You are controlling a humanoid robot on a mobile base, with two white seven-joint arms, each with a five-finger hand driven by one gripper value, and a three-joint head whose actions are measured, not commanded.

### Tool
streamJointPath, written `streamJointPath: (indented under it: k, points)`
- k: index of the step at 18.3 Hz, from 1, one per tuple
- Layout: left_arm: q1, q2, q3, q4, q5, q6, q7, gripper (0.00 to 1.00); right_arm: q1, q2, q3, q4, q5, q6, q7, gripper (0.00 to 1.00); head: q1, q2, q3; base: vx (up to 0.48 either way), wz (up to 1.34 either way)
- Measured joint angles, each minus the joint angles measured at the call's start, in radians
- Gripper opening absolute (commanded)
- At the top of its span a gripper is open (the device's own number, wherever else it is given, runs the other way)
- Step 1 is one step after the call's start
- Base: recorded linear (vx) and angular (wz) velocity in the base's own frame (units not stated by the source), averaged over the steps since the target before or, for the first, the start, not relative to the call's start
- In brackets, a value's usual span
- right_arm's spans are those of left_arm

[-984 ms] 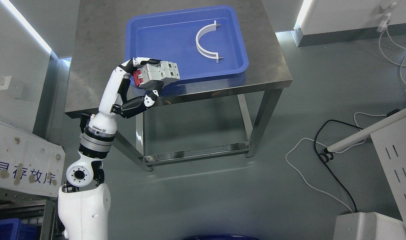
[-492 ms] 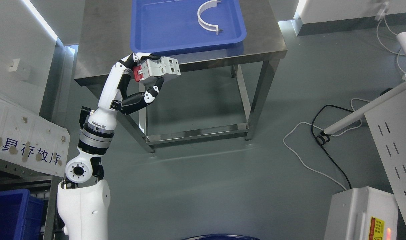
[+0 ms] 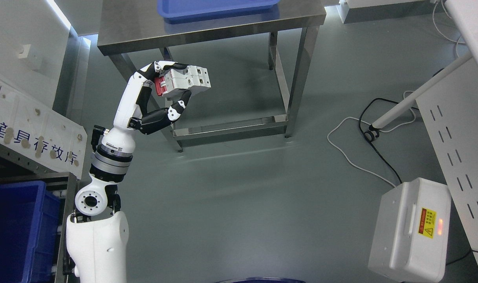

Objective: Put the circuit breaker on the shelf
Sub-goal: 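Hold the breaker in the left hand while turning toward the bin shelf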

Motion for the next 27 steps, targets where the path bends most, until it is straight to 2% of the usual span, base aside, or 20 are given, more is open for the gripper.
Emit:
streamJointPath:
  k: [8, 15, 17, 21, 27]
  points:
    - [0.000, 0.000, 0.012, 0.000, 0.000, -0.012, 0.000, 0.17, 0.000, 0.000, 0.000, 0.000, 0.000, 0.000, 0.000, 1.00, 0.0000, 0.000, 0.000, -0.301, 0.06]
    - [-0.017, 0.000, 0.015, 0.000, 0.000, -0.030, -0.002, 0.13, 0.000, 0.000, 0.000, 0.000, 0.000, 0.000, 0.000, 1.00, 0.0000, 0.000, 0.000, -0.330, 0.09]
    - [-0.046, 0.000, 0.003, -0.001, 0.000, -0.031, -0.002, 0.13, 0.000, 0.000, 0.000, 0.000, 0.000, 0.000, 0.000, 1.00, 0.0000, 0.000, 0.000, -0.310, 0.11]
    - [-0.134, 0.006, -0.008, -0.001, 0.000, 0.037, -0.002, 0.13, 0.000, 0.000, 0.000, 0.000, 0.000, 0.000, 0.000, 1.00, 0.0000, 0.000, 0.000, -0.269, 0.24]
    - [-0.227, 0.070, 0.012, -0.001, 0.000, 0.065, -0.001, 0.14, 0.001, 0.000, 0.000, 0.000, 0.000, 0.000, 0.000, 1.00, 0.0000, 0.000, 0.000, -0.237, 0.54]
